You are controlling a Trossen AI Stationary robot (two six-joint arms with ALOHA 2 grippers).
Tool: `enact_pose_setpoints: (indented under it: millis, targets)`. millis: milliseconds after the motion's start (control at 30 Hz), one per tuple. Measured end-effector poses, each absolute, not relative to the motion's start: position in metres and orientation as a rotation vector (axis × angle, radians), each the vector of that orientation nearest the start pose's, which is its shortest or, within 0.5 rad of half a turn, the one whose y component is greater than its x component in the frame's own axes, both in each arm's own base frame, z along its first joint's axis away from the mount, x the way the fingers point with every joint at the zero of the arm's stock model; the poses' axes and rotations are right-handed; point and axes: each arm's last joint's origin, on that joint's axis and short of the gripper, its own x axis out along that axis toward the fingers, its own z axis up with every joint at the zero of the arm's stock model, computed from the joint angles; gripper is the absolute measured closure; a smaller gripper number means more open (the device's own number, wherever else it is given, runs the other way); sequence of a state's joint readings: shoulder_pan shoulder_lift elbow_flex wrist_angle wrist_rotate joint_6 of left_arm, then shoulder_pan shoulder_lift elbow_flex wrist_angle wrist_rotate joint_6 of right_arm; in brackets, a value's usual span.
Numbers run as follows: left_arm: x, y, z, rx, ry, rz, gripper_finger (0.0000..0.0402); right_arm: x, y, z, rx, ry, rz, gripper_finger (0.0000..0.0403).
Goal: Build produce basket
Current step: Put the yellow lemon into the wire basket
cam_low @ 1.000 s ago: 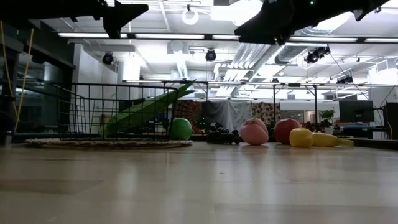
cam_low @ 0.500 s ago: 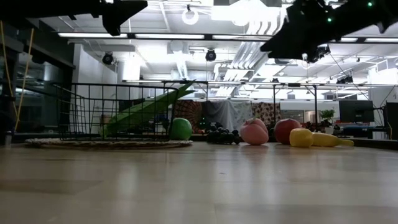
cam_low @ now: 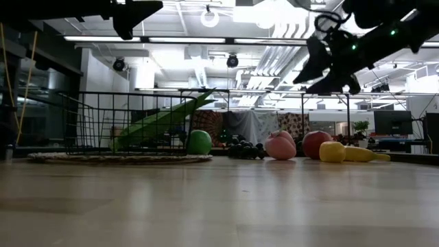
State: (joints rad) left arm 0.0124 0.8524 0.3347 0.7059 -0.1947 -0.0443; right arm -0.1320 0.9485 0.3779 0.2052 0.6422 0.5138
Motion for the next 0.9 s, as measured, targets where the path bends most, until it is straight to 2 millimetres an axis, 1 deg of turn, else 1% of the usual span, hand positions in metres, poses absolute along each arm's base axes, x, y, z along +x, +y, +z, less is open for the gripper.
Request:
enact_pose_setpoints:
  millis: [133,333,433,600,900]
  targets:
    - [0.183,0.008,0.251,-0.051,-0.192,0.203,0.0119,0.188,-0.046,0.198,0.391,0.188,-0.854,0.0160]
    - [0.183,0.008,0.251,-0.051,-0.191,0.203,0.0119,0.189,-0.049,0.195,0.439,0.183,-0.880,0.0160]
    - [0.183,0.008,0.251,-0.050,-0.191,0.203,0.0119,0.187,-0.051,0.193,0.456,0.192,-0.897,0.0160]
    - [0.183,0.008,0.251,-0.052,-0.193,0.217,0.0119,0.183,-0.051,0.185,0.486,0.263,-0.935,0.0160]
    - [0.183,0.009,0.251,-0.066,-0.196,0.228,0.0119,0.180,-0.051,0.179,0.523,0.290,-0.979,0.0159]
